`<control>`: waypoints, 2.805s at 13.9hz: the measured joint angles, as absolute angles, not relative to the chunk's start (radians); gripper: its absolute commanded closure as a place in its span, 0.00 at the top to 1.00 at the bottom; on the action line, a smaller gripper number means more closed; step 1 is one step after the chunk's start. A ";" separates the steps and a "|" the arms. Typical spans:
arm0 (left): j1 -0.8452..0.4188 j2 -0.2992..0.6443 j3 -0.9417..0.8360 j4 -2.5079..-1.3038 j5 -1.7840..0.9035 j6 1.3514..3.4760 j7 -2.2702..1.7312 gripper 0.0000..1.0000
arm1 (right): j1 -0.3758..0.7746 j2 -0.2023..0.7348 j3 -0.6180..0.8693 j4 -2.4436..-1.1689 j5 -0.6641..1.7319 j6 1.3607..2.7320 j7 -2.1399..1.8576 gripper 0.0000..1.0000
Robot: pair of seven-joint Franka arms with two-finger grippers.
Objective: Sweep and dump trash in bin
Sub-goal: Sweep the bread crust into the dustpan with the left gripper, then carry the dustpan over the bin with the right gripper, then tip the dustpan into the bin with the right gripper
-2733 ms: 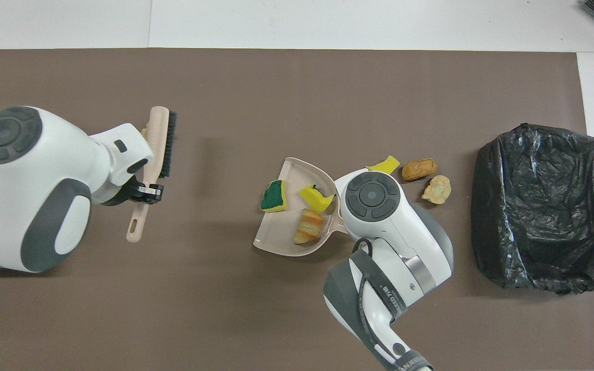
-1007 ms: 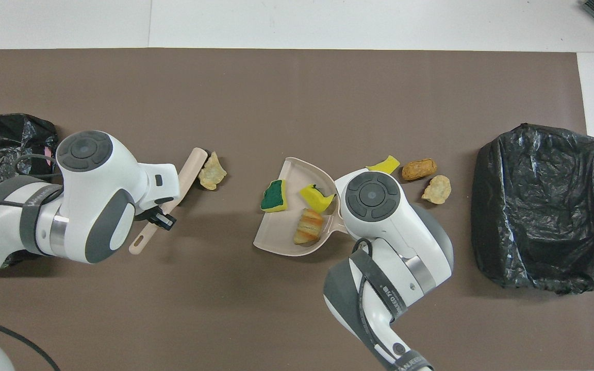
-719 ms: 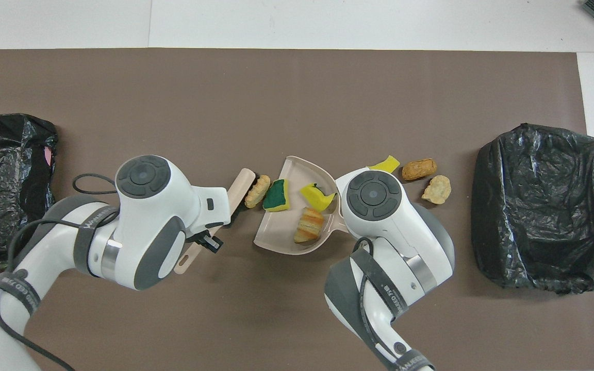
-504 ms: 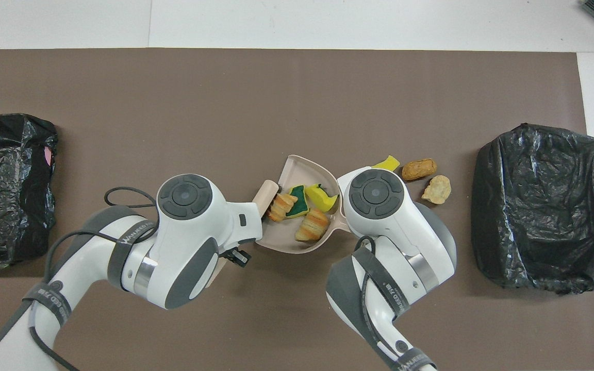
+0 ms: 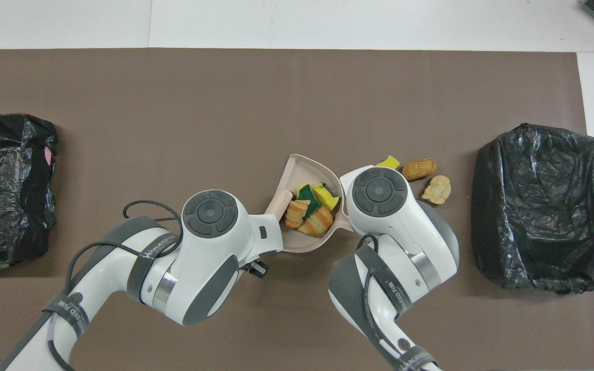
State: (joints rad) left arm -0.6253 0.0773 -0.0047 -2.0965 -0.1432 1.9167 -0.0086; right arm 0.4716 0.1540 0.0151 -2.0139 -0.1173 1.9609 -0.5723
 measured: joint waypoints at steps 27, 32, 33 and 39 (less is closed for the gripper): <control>-1.110 -0.205 -0.026 -2.477 -0.144 2.123 -1.015 0.00 | -0.159 -0.088 -0.006 -1.867 -0.133 1.700 -0.972 0.00; -1.118 -0.197 -0.026 -2.479 -0.220 2.129 -1.012 0.00 | -0.415 -0.092 -0.013 -1.869 -0.263 1.733 -1.209 0.00; -1.118 -0.197 -0.026 -2.479 -0.227 2.129 -1.012 0.00 | -0.440 -0.097 -0.014 -1.874 -0.314 1.745 -1.234 0.00; -1.118 -0.193 -0.025 -2.479 -0.230 2.132 -0.979 0.00 | -0.462 -0.132 0.000 -1.938 -0.605 1.823 -1.297 0.00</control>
State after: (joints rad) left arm -1.1180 -0.1928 -0.0247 -2.4786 -0.2297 2.1324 -0.9792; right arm -0.4623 -0.1321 -0.0002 -1.9376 -0.6045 1.8229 -1.2974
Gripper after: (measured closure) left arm 0.744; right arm 0.678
